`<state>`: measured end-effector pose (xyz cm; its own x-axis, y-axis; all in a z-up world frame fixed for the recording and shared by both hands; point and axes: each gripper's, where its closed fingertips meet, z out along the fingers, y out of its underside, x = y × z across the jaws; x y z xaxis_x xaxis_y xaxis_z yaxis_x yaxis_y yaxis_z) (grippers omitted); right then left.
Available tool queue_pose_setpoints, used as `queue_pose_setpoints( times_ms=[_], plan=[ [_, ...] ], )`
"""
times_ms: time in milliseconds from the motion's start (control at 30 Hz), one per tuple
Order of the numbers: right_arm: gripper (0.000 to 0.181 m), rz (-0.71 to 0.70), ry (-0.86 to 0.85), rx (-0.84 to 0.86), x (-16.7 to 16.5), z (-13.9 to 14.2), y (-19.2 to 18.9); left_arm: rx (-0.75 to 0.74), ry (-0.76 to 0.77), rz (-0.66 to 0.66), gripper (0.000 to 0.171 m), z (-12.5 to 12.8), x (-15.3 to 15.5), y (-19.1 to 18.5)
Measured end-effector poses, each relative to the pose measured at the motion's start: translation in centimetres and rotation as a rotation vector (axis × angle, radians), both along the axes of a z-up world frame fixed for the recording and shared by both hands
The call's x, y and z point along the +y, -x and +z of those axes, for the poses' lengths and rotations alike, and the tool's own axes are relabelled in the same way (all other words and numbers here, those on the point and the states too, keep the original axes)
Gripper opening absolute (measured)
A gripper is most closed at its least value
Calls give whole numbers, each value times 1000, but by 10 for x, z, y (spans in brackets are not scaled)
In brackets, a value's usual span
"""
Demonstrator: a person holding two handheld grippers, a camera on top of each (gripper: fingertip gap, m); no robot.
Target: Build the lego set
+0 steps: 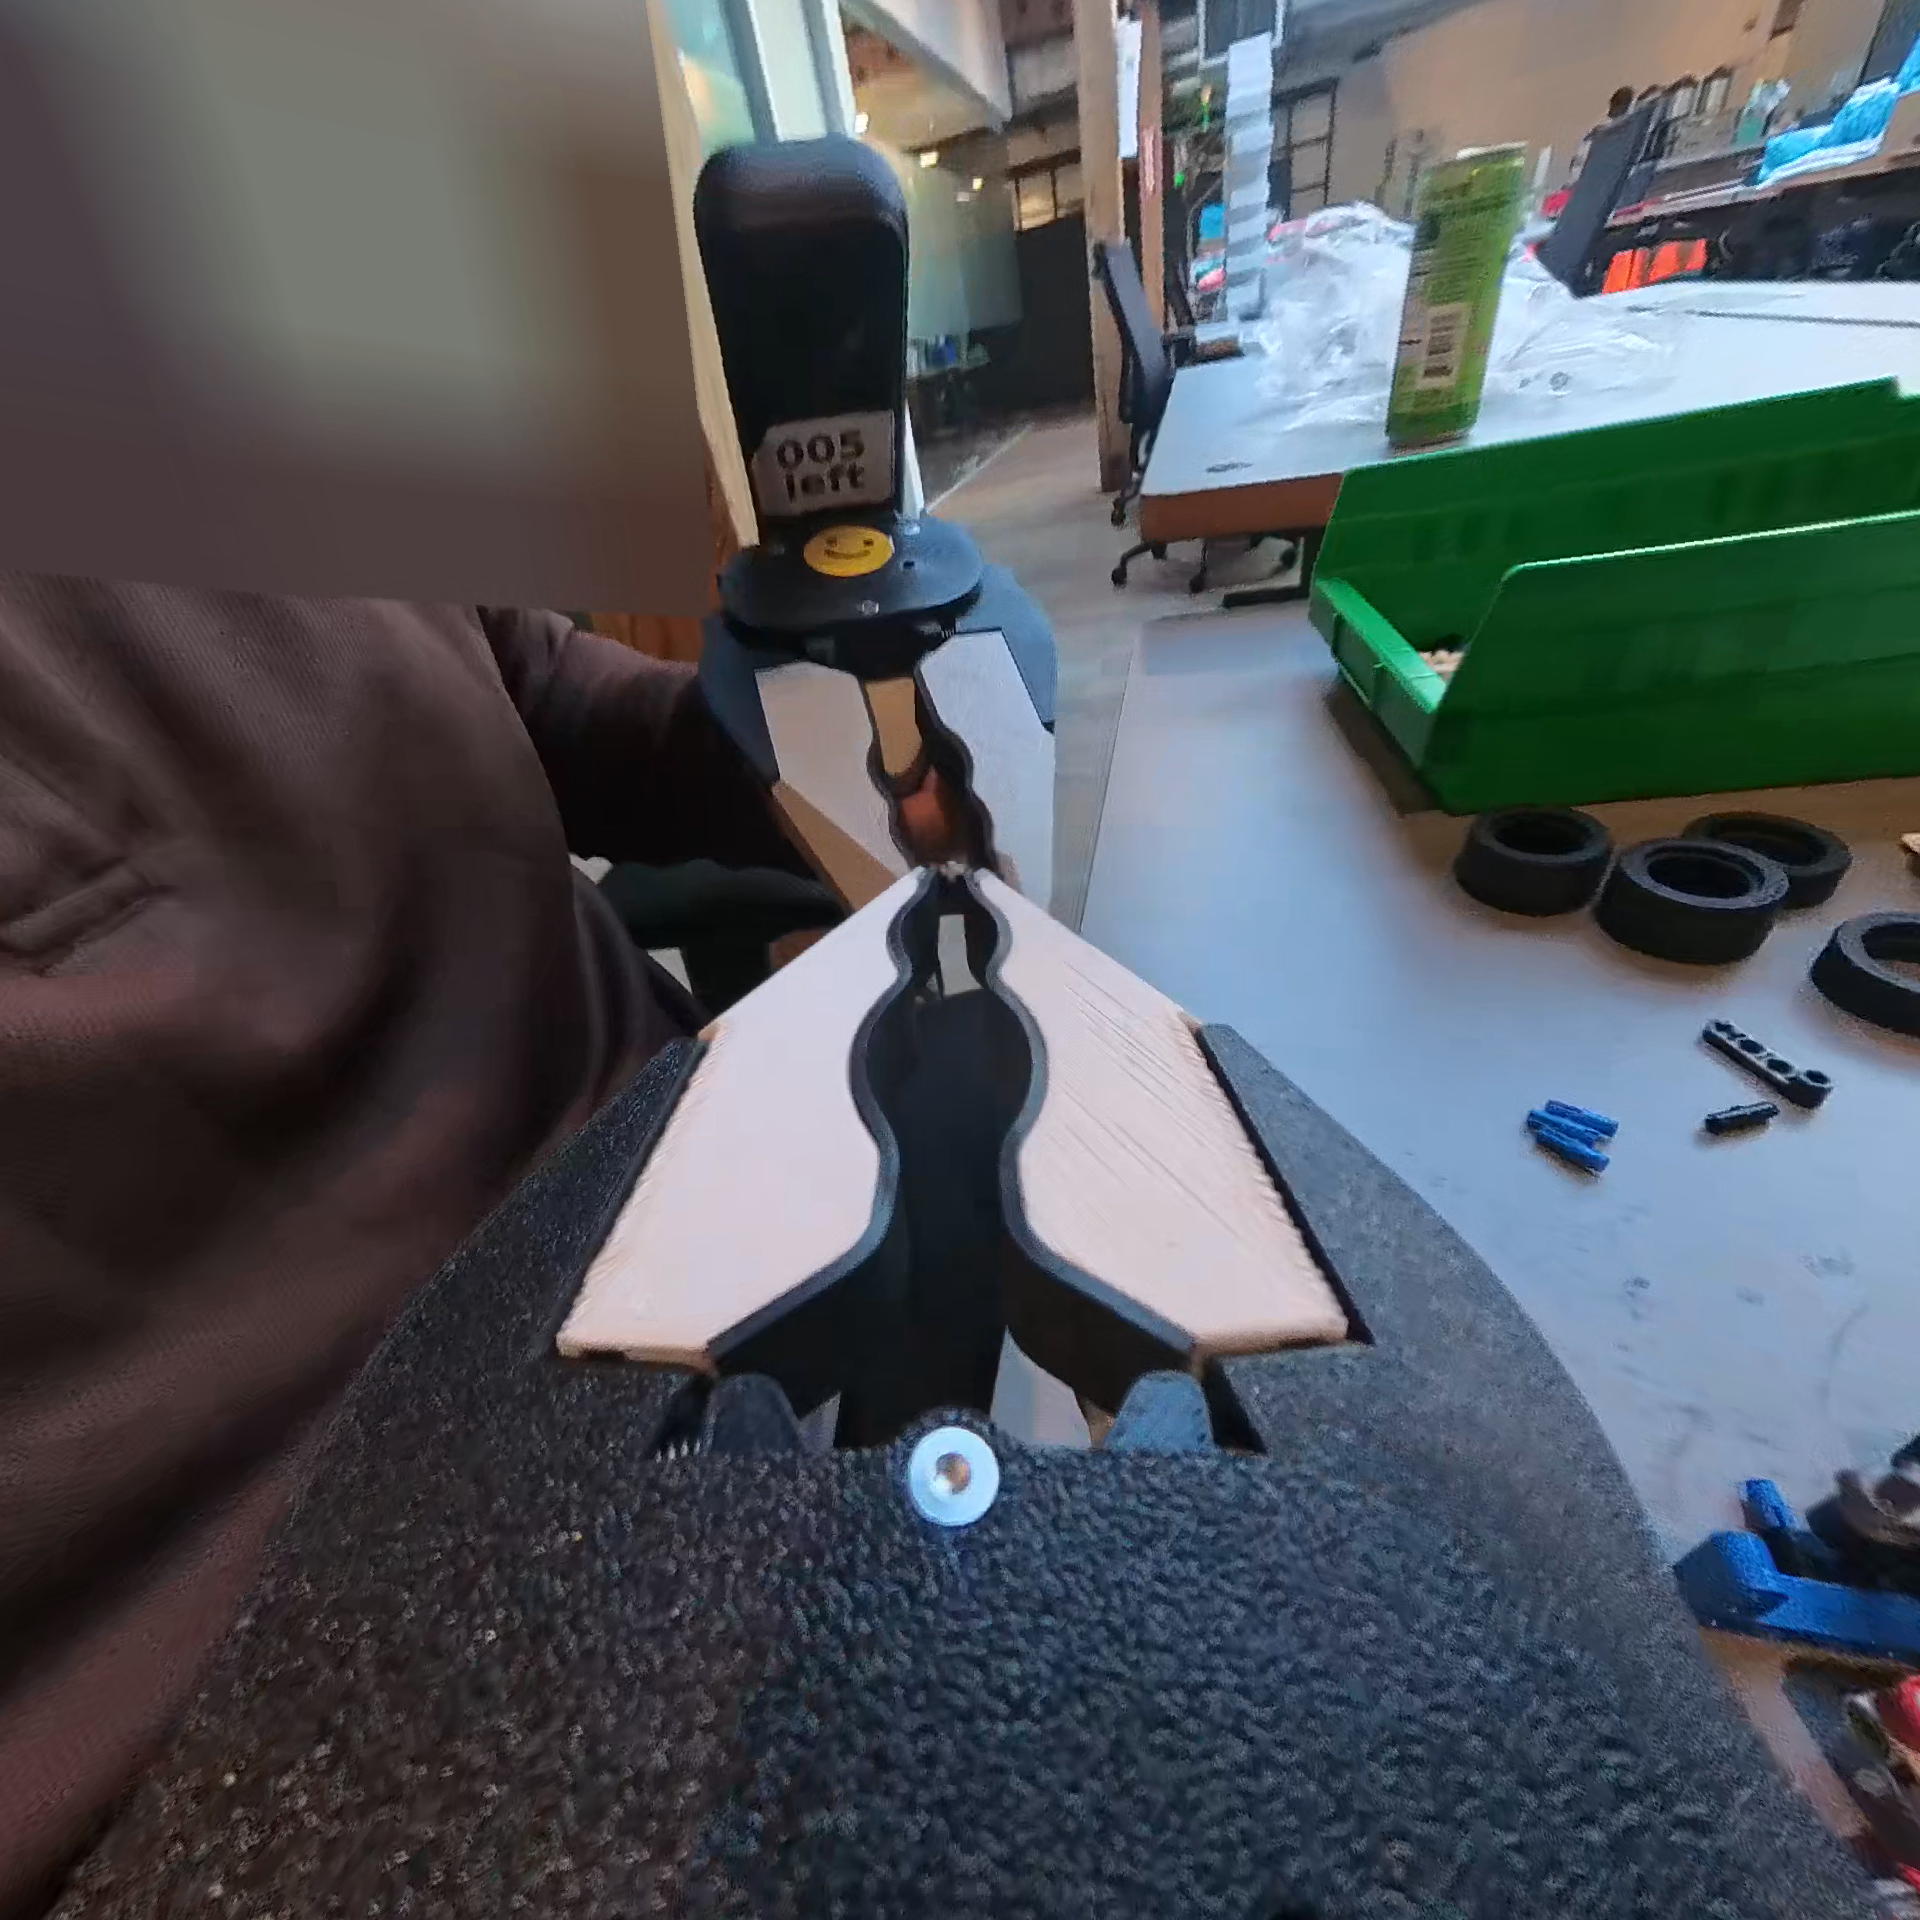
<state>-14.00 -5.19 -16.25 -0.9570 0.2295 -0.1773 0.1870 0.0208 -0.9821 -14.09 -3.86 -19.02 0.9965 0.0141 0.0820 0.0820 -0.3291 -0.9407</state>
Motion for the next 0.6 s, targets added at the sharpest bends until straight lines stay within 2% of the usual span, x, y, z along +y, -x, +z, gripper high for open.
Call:
queue_pose_setpoints(
  times_ms=[167, 267, 333, 467, 533, 600],
  plan=[
    [4, 5, -60, 44, -8, -4, -7, 70, -24, 29, 5, 9, -7, -9],
    [4, -75, -63, 23, -7, -6, 4, 136, 0, 149, 5, 8, -8, 2],
    [3, -147, -37, -47, -5, -6, 14, 278, 4, 284, 4, 10, -8, 16],
    [0, -230, 40, -169, -1, -7, 26, 706, 65, 528, 4, 17, -8, 36],
    [0, -229, 92, -210, 2, -3, 27, 821, 60, 582, 4, 21, -5, 37],
    [0, -234, 122, -241, 5, -1, 29, 845, 45, 605, 4, 23, -3, 39]
  ],
)
